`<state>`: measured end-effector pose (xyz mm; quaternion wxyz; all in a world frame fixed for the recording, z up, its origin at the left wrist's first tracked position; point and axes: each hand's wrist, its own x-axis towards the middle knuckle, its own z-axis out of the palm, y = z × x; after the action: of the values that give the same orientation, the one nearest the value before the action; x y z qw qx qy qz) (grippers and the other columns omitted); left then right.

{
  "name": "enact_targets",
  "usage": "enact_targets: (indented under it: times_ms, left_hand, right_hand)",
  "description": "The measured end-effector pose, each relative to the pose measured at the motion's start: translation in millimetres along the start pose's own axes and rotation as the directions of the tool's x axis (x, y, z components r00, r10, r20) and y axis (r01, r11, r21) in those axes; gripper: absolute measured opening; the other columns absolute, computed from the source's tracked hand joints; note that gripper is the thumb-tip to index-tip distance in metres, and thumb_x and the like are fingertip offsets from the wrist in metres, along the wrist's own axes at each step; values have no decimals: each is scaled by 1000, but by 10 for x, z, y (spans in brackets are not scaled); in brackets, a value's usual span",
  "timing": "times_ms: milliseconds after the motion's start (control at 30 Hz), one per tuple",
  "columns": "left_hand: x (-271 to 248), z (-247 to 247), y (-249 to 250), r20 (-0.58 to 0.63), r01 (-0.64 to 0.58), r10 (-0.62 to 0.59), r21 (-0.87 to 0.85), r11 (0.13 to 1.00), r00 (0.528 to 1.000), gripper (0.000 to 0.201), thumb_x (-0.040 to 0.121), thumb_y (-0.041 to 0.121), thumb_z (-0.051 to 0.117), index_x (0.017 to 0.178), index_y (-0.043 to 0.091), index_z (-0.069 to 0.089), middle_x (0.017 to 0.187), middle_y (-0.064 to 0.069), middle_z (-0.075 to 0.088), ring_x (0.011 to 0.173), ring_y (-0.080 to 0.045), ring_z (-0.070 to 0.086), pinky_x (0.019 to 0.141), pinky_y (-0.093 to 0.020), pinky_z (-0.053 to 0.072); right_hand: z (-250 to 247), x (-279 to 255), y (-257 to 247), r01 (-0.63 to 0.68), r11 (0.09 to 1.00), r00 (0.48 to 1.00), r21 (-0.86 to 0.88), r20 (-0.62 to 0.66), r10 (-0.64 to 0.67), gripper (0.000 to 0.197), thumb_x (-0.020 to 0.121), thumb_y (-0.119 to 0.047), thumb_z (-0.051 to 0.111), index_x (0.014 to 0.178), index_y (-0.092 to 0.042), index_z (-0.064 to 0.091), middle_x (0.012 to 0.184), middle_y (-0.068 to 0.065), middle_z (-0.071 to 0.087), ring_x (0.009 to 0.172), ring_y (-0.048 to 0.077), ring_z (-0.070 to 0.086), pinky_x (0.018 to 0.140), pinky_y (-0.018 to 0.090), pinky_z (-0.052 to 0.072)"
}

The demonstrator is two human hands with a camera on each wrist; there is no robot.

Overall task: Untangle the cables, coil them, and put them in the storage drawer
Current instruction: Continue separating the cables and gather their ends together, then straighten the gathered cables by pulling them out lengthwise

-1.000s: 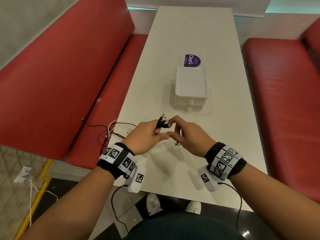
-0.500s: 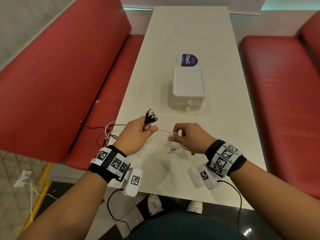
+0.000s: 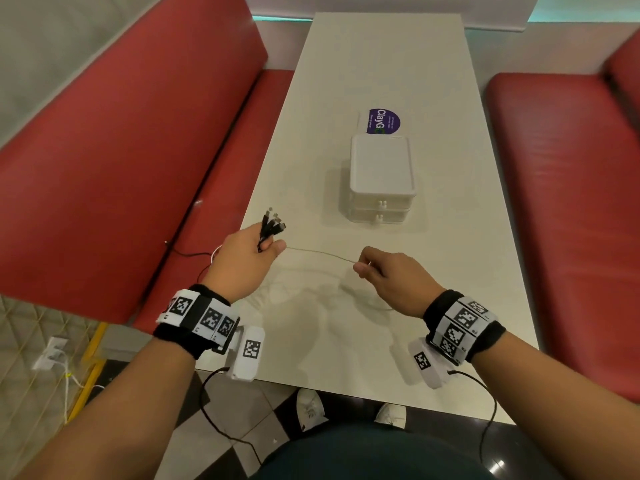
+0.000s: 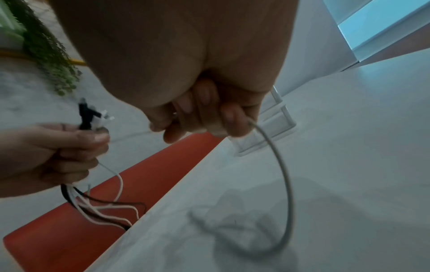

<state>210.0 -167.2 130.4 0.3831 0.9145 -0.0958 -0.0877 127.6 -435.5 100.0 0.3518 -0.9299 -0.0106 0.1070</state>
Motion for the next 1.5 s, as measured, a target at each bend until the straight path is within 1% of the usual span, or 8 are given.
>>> enact_targets:
  times_ms: [333, 500, 633, 900, 1067, 1167, 1300, 1500]
  left_hand:
    - [-5, -225, -521, -120, 200, -161, 646, 737, 980, 18, 94, 29, 55, 104, 13, 54, 113, -12, 58, 85, -44, 62, 73, -48, 50]
    - [-191, 92, 151, 149, -303, 273, 241, 922, 950, 37, 89, 36, 69, 120, 19, 59, 103, 10, 60, 82, -13, 61, 79, -36, 52]
    - [-231, 386, 439, 197, -119, 145, -139, 983, 970, 30, 94, 42, 63, 74, 23, 50, 62, 11, 51, 56, -2, 46, 57, -16, 35]
    - [5, 262, 238, 107, -191, 159, 442, 876, 981, 27, 96, 41, 56, 81, 23, 43, 83, 6, 50, 76, -24, 58, 65, -36, 42]
    - [34, 30, 361, 81, -105, 105, 1, 994, 991, 20, 99, 36, 54, 80, 31, 58, 69, 11, 56, 64, -9, 55, 63, -29, 39]
    - [-57, 95, 699, 302, -2, 165, -475, 880, 939, 30, 99, 30, 51, 74, 37, 66, 60, 11, 38, 54, -7, 35, 59, -28, 32]
    - [-66, 256, 1024, 311, 4, 301, -701, 713, 901, 22, 93, 35, 52, 73, 31, 59, 61, 5, 34, 57, -15, 29, 57, -32, 30]
    - [-105, 285, 986, 319, -312, 387, -262, 913, 865, 20, 104, 28, 45, 91, 39, 54, 57, 18, 56, 53, -1, 52, 61, -22, 40]
  right_hand:
    - [-249, -30, 28, -25, 914, 990, -406, -135, -33, 23, 103, -42, 40, 107, -33, 61, 77, -4, 68, 73, 27, 62, 64, 36, 49]
    - [-70, -72, -179, 113, 980, 994, -164, 9, -113, 26, 104, -47, 44, 113, -37, 66, 56, -18, 55, 58, 6, 50, 58, 28, 39]
    - [-85, -41, -313, 159, 968, 979, 194, -162, -128, 21, 98, -52, 56, 98, -39, 73, 52, -4, 51, 50, 11, 41, 57, 29, 38]
    - [-107, 16, -31, -131, 985, 981, -108, 128, 145, 20, 96, -32, 56, 86, -29, 73, 74, -10, 64, 71, 12, 59, 67, 29, 47]
    - [-231, -21, 189, -129, 754, 986, -643, 0, 169, 48, 80, -23, 57, 128, -15, 61, 128, 8, 57, 121, 31, 46, 102, 40, 40]
    - [-280, 18, -89, 133, 977, 991, -166, 32, -130, 74, 84, -31, 72, 151, -24, 40, 152, -1, 42, 140, 19, 32, 115, 31, 28]
    - [-78, 83, -491, 157, 875, 970, 458, 93, -223, 48, 88, -37, 76, 131, -30, 55, 128, -10, 60, 124, 2, 53, 112, 25, 38]
    - [162, 136, -365, 333, 919, 942, 209, -127, -312, 15, 87, -43, 66, 80, -34, 56, 109, -13, 52, 114, 23, 53, 98, 37, 43]
